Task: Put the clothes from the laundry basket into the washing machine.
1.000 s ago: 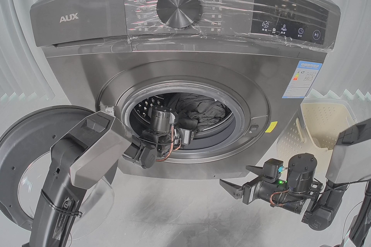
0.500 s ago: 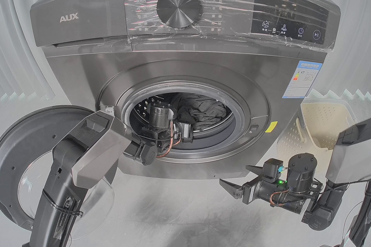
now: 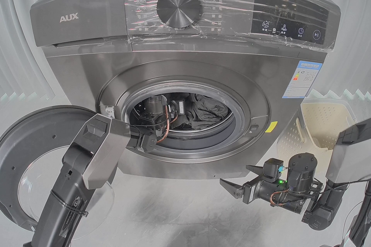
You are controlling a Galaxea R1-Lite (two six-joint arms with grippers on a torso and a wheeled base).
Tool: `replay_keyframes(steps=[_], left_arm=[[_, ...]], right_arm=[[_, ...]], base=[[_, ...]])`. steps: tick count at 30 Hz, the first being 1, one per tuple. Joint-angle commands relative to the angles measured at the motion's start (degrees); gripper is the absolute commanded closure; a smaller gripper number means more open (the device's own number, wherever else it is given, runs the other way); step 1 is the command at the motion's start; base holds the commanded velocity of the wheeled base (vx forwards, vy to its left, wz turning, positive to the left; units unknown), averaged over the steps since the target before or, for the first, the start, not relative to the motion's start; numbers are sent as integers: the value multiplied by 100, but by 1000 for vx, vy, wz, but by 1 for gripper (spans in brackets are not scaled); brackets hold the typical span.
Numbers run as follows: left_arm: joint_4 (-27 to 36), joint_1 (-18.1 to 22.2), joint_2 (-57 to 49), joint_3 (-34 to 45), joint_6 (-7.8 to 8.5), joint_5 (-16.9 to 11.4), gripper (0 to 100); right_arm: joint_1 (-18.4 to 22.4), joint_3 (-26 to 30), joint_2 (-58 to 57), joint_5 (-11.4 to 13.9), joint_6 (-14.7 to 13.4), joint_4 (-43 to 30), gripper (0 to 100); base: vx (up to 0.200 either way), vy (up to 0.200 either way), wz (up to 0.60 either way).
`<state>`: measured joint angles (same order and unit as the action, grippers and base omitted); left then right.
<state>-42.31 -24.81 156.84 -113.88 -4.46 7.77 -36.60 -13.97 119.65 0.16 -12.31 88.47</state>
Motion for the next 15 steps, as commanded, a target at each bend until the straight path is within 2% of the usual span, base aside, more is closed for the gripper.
replay_keyframes(steps=[1, 9, 10, 15], left_arm=[[-75, 125, 189, -71, 7, 6, 100], [-216, 213, 197, -71, 24, 6, 100], [-216, 213, 197, -71, 24, 6, 0], [-198, 169, 136, -71, -20, 6, 0]], right_arm=[[-23, 0, 14, 2, 1, 4, 0], [-23, 8, 14, 2, 1, 4, 0], [-23, 8, 14, 2, 1, 4, 0], [-14, 17, 23, 2, 1, -5, 0]], base=[[0, 0, 0], [0, 0, 0], [0, 0, 0], [0, 0, 0]])
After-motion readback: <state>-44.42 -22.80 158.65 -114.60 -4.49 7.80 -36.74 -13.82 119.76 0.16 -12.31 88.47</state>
